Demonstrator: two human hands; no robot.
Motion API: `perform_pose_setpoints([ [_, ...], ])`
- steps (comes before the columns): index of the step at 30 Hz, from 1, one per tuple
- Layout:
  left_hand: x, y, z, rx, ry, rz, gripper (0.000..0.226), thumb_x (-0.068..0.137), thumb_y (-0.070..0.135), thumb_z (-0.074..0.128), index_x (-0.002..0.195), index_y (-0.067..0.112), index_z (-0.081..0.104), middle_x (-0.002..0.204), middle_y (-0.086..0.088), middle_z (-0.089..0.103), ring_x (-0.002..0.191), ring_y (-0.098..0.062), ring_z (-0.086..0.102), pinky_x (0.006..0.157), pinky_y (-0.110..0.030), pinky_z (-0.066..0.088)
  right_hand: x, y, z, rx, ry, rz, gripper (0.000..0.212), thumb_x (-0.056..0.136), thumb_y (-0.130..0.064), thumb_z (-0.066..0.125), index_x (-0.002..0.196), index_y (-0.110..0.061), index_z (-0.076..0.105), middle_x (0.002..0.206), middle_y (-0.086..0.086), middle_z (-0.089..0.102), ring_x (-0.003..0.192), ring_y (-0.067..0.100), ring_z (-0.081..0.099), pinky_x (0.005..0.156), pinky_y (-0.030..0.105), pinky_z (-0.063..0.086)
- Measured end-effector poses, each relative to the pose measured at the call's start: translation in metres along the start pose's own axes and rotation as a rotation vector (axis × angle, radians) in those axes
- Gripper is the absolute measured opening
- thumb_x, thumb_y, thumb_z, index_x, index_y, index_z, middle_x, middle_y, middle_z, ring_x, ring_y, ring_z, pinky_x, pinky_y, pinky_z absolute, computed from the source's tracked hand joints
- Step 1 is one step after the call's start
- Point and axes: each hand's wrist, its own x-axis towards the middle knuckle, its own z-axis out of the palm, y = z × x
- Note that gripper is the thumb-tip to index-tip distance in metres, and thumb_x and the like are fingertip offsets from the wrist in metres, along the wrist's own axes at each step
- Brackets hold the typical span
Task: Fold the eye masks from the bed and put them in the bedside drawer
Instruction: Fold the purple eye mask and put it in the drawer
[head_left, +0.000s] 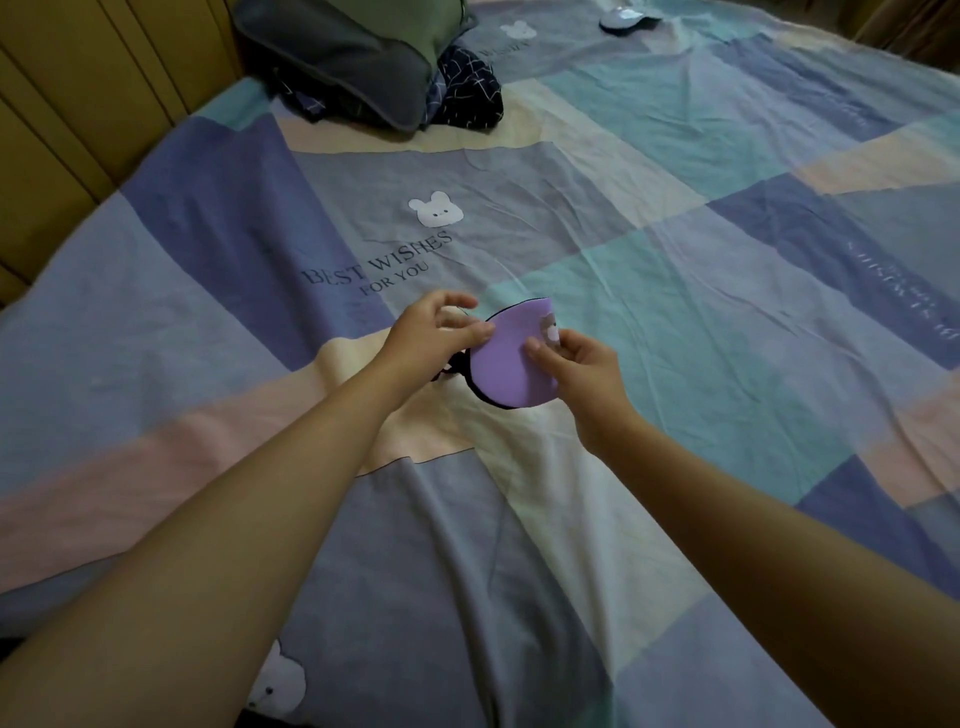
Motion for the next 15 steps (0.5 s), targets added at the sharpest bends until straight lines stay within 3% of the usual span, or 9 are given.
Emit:
perform_pose_setpoints([
  [3,-0.004,-0.005,0.003,0.047,-0.041,-0.016,0.027,0.08,0.022,0.073,0.104,0.011,0.066,0.09,-0.01,0.071,0.071,-0.015,0.063,0.044,-0.012,0.041,-0.001,0.004,-0.009,0.047,0.007,0.075,0.026,0.085,-0.014,0.068,0.101,0.006,0.064,0.093,0.014,0.066,0.085,0.023,0.063,0.08,0.042,0.051],
  [5,-0.005,-0.005,0.01,0.078,-0.001,-0.012,0.024,0.079,0.022,0.074,0.1,0.01,0.068,0.09,-0.012,0.072,0.069,-0.015,0.062,0.043,-0.013,0.04,-0.004,0.005,-0.014,0.085,-0.052,0.155,0.023,0.085,-0.016,0.068,0.103,-0.002,0.066,0.094,0.01,0.069,0.082,0.021,0.066,0.077,0.039,0.055],
  [8,-0.007,-0.005,0.019,0.068,-0.007,0.005,0.025,0.078,0.022,0.075,0.099,0.009,0.069,0.091,-0.012,0.073,0.073,-0.015,0.065,0.061,-0.025,0.048,-0.007,0.004,-0.023,0.127,-0.107,0.227,0.015,0.085,-0.016,0.067,0.098,-0.009,0.066,0.088,0.005,0.07,0.074,0.016,0.069,0.066,0.033,0.059],
  [11,-0.01,-0.007,0.023,0.097,-0.112,0.015,0.025,0.074,0.02,0.078,0.095,0.01,0.07,0.085,-0.009,0.074,0.068,-0.014,0.066,0.071,-0.035,0.051,-0.008,0.004,-0.032,0.122,-0.006,0.207,0.006,0.085,-0.014,0.067,0.089,-0.011,0.064,0.087,0.006,0.068,0.074,0.018,0.067,0.061,0.031,0.057],
  [15,-0.01,-0.01,0.023,0.156,-0.106,0.089,0.009,0.075,0.019,0.076,0.083,0.015,0.073,0.072,0.004,0.074,0.064,-0.01,0.066,0.064,-0.024,0.049,-0.008,0.005,-0.042,0.099,0.111,0.166,0.007,0.085,-0.013,0.068,0.082,-0.011,0.062,0.084,0.006,0.064,0.075,0.019,0.064,0.056,0.03,0.057],
])
